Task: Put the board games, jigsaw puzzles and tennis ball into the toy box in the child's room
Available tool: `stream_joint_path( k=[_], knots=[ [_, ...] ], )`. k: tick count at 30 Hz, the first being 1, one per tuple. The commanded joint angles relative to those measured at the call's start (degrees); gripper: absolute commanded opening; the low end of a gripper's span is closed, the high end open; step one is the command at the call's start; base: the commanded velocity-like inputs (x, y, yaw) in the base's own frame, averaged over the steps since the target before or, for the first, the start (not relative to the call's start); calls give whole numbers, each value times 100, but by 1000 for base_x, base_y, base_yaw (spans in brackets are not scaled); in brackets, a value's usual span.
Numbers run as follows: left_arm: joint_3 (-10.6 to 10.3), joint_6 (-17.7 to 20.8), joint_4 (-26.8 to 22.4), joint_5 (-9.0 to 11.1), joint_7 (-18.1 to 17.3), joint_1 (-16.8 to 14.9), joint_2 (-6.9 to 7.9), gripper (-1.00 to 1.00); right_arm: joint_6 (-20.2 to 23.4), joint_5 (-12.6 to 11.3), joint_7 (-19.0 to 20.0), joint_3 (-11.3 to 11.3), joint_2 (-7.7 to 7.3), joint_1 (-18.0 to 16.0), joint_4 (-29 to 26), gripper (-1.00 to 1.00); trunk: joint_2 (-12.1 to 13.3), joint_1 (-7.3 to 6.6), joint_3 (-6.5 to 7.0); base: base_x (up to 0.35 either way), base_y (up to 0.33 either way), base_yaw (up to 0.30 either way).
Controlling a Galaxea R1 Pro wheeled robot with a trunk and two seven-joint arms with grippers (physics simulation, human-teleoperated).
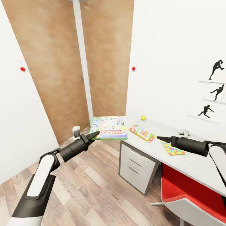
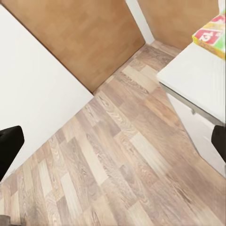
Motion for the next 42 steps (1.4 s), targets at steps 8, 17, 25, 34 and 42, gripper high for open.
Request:
stream_joint_path(
  k=[8,17,25,34,42],
  knots=[
    [-17,2,15,-33,-617,23,209,-100,23,-384,88,-11,-118,27,-2,100,-13,4,-12,0,0,-284],
    [-282,-36,43,-254,-756,22,246,-100,23,-582,95,-8,-266,94,-3,100,-13,4,-12,0,0,-284],
    [-461,-67,53,-527,-723,11,218,-100,23,-608,96,-4,-284,107,-3,100,-13,4,-12,0,0,-284],
    [-511,-15,57,-571,-731,-57,248,-100,23,-613,96,4,-287,109,-3,100,-13,4,-12,0,0,-284],
    [-594,337,114,-590,-984,-135,737,-100,23,-613,96,44,-288,109,-7,100,-13,4,-12,0,0,-284]
  ],
)
